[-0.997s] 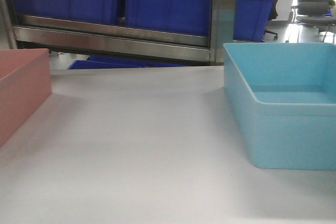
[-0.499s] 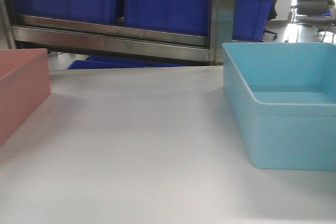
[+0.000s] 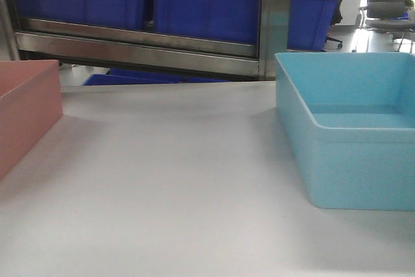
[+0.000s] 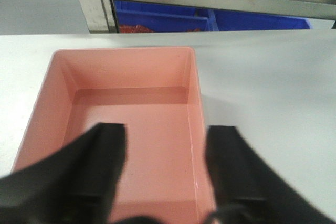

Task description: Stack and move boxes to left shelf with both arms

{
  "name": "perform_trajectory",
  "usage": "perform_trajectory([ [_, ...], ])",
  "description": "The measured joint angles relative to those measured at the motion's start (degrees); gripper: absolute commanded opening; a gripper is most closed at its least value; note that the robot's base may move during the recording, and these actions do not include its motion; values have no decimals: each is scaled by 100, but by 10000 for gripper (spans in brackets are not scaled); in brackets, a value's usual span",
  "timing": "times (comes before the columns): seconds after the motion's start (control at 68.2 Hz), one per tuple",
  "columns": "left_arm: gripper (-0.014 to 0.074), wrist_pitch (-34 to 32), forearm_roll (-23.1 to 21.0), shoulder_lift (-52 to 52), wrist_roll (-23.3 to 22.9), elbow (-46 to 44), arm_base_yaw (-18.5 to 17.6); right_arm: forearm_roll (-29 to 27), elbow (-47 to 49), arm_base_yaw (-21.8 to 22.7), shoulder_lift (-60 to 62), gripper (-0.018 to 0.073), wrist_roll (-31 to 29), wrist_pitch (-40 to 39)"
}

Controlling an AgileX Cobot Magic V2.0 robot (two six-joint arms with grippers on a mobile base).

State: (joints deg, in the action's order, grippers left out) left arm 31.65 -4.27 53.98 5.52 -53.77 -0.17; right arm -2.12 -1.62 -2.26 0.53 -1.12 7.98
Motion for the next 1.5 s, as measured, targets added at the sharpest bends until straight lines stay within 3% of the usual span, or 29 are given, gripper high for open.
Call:
perform_trajectory([
  [0.147,559,611,101,761,24,-672,274,0,0,0,0,55,0,0],
  [0.249,556,1411,51,1358,321,-1264,784,0,0,0,0,55,0,0],
  [0.337,556,1932,-114,1841,839,-1737,1328,0,0,0,0,55,0,0],
  [0.557,556,2078,-202,2953,1632,-2388,2250,0,0,0,0,55,0,0],
  [1.144,547,1338,-331,5630,1846,-2511,2389,0,0,0,0,55,0,0],
  [1.261,459,1324,-359,5715,1846,-2511,2389,0,0,0,0,55,0,-23],
  [1.349,327,1324,-369,5715,1855,-2553,2389,0,0,0,0,55,0,-36],
  [1.496,32,1303,-378,5715,1855,-2575,2389,0,0,0,0,55,0,-65],
])
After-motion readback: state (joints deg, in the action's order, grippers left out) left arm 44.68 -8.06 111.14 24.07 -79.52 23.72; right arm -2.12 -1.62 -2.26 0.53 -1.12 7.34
